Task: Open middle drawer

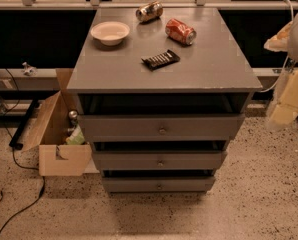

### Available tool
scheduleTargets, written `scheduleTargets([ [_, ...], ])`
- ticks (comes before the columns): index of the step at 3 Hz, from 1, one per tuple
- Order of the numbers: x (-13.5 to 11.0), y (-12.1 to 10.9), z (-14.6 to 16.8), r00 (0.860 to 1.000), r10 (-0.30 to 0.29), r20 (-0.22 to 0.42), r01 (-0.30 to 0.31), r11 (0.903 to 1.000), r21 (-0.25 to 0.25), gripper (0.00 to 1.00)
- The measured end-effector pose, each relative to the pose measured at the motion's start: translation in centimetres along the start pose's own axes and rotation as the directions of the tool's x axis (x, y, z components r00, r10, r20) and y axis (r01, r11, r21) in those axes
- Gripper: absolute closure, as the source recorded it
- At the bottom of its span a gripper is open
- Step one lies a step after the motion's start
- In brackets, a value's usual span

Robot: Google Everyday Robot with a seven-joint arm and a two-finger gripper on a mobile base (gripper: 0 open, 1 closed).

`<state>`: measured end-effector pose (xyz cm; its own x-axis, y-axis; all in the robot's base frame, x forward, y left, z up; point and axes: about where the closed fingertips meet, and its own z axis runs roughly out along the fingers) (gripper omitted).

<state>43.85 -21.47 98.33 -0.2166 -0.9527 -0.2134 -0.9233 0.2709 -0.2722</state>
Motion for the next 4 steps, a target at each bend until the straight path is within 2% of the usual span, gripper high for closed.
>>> scheduleTargets([
  [1, 0.1, 0.1, 0.2, 1.0, 0.004, 0.0, -0.004, 1.0, -0.005, 0.0],
  [2, 0.7, 0.9, 1.4, 1.0, 0.03, -0.003, -0.03, 0.9989, -0.036, 0.0],
  [3, 1.0, 3.4, 6.1, 0.996, 0.066, 0.059, -0.059, 0.9923, -0.109, 0.0],
  [4, 0.5, 7.0, 14.4, 0.984, 0.125, 0.127, -0.098, 0.9741, -0.204, 0.0],
])
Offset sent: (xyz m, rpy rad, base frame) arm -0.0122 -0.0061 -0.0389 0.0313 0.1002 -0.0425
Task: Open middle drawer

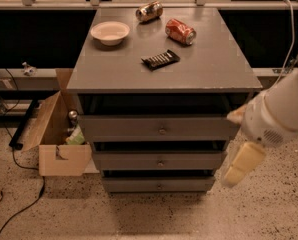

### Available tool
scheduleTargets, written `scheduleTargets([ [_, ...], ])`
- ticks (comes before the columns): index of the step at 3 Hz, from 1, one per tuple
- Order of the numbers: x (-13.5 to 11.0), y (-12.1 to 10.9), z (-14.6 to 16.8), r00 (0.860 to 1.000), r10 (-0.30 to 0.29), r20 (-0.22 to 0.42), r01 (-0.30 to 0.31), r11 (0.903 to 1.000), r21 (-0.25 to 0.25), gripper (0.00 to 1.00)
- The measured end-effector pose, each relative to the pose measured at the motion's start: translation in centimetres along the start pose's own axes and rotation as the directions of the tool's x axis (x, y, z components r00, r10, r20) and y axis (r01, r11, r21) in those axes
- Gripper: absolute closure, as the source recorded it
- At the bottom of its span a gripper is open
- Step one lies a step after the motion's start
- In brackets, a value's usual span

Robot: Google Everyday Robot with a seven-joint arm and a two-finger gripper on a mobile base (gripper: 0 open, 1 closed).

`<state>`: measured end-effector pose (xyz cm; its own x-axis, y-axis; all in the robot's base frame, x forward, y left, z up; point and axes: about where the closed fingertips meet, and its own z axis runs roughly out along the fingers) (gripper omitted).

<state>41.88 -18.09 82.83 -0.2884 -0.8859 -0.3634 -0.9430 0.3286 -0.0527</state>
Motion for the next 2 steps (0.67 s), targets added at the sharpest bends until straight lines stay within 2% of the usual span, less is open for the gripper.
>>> scheduleTargets([
  [1, 1.0, 2.65, 8.9, 0.998, 0.05, 0.049, -0.045, 0.994, -0.099, 0.0],
  [2, 1.01, 2.65, 8.91, 0.998, 0.05, 0.049, -0.045, 0.994, -0.099, 0.0],
])
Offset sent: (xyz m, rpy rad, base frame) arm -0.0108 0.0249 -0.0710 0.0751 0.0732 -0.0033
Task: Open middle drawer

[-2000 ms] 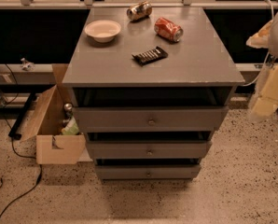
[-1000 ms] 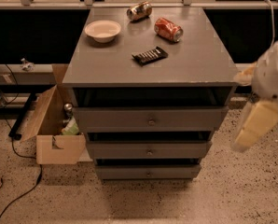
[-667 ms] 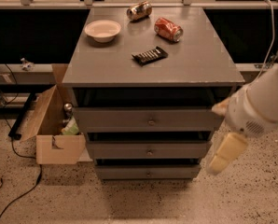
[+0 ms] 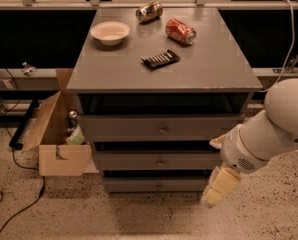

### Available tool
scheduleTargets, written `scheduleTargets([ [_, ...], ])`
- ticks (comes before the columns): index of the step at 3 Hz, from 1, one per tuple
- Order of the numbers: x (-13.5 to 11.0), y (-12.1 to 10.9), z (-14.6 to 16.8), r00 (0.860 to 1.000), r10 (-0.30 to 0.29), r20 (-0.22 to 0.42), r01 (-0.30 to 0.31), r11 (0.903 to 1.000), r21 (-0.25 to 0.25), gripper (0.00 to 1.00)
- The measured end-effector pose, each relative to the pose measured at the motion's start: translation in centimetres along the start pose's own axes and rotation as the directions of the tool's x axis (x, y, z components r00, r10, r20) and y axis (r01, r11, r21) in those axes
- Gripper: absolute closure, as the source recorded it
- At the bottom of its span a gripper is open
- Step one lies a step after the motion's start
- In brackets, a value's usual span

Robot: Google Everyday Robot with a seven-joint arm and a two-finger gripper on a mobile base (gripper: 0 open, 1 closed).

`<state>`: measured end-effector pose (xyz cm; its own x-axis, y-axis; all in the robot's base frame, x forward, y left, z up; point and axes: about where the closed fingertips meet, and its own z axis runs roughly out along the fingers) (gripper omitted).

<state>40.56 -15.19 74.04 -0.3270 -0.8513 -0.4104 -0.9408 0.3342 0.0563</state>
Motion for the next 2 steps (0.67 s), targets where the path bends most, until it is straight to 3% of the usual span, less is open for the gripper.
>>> scheduleTargets([
  [1, 0.4, -0.3, 3.4, 0.998, -0.039, 0.04, 0.041, 0.9984, -0.04, 0.0],
  [2, 1.6, -1.2, 8.4, 0.991, -0.089, 0.1, 0.094, 0.9944, -0.049, 0.0],
])
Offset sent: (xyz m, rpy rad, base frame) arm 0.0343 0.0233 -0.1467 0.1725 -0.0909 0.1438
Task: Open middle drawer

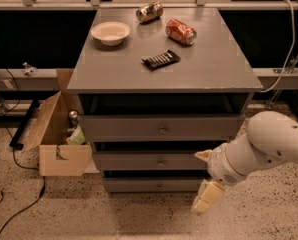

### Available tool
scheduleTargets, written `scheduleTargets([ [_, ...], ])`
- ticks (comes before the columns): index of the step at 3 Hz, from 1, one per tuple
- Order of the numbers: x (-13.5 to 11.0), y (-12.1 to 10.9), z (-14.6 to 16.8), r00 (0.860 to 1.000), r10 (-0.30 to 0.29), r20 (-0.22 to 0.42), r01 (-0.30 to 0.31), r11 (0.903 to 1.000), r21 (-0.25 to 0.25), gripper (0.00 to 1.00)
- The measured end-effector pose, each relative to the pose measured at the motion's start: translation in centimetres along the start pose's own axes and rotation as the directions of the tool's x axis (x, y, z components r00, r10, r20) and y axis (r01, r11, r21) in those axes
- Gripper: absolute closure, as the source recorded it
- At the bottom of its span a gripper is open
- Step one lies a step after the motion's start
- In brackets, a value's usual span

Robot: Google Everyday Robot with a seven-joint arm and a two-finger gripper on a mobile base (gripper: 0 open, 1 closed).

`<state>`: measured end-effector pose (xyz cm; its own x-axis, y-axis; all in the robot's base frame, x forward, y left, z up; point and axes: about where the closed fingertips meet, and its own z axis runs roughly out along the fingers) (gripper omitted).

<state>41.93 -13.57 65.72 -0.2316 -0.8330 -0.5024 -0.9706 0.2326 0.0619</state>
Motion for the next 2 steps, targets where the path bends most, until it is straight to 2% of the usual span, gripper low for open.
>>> scheduleTargets([
  [1, 1.2, -1.8, 4.2, 0.995, -0.04, 0.093, 0.038, 0.9991, 0.016, 0.0],
  [2, 1.6, -4.1, 8.9, 0.977, -0.07, 0.203, 0.071, 0.9975, 0.001, 0.0],
])
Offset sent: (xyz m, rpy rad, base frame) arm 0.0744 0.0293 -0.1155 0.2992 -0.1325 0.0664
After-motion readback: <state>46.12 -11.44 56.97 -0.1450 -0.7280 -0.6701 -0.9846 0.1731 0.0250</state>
